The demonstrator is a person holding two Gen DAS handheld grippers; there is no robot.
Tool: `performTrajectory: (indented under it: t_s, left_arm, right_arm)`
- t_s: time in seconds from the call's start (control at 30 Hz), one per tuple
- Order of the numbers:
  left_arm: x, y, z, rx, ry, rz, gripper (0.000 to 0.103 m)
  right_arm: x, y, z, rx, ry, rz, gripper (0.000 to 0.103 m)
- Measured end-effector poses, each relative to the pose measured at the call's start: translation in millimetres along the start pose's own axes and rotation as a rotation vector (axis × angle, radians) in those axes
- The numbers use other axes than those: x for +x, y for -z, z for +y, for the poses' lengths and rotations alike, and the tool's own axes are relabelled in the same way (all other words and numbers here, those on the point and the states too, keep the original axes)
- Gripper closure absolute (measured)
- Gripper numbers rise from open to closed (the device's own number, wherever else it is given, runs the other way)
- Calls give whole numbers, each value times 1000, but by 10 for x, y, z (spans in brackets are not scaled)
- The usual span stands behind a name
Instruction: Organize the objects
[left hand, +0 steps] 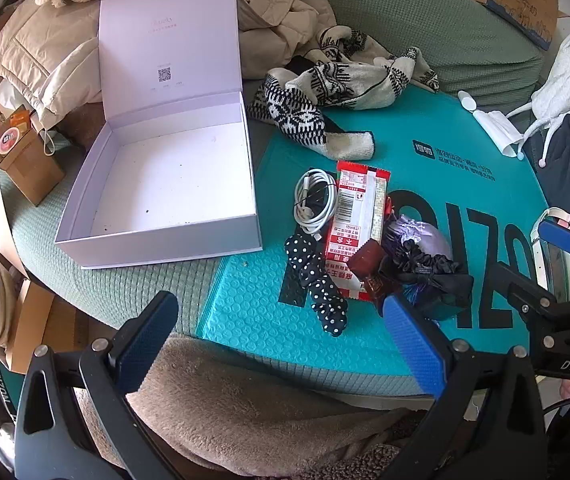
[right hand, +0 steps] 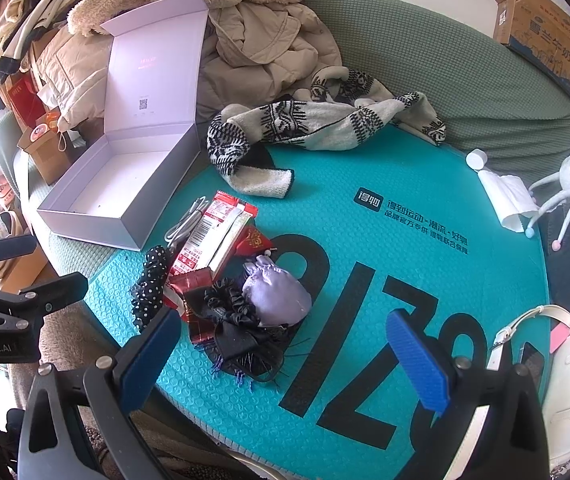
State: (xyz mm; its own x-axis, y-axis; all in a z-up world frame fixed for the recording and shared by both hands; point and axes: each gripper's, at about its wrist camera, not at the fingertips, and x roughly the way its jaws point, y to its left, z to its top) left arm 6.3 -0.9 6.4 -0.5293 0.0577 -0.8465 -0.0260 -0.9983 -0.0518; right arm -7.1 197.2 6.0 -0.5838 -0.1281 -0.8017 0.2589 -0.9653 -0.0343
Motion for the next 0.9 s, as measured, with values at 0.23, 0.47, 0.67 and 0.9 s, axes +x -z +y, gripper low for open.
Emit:
performTrajectory:
  t_s: [0.23,0.47,0.67,0.9]
  left_arm:
    - [4,8,-1,-2,-4,8,1]
    - [-19,16,-19,-1,1,-3,1]
    - [-40,31,-14,-8,5,-10,1]
    - [-22,44,0,-18,14,-3,1]
  right_arm:
    - [-1,6,-7,-1,-2,-1,1]
    - [-8,10,-16,-1,-2,-2,1]
    - [-23,30,-19,-2,-1,-6,1]
    - [-12,66,-27,-8,-9,-4,1]
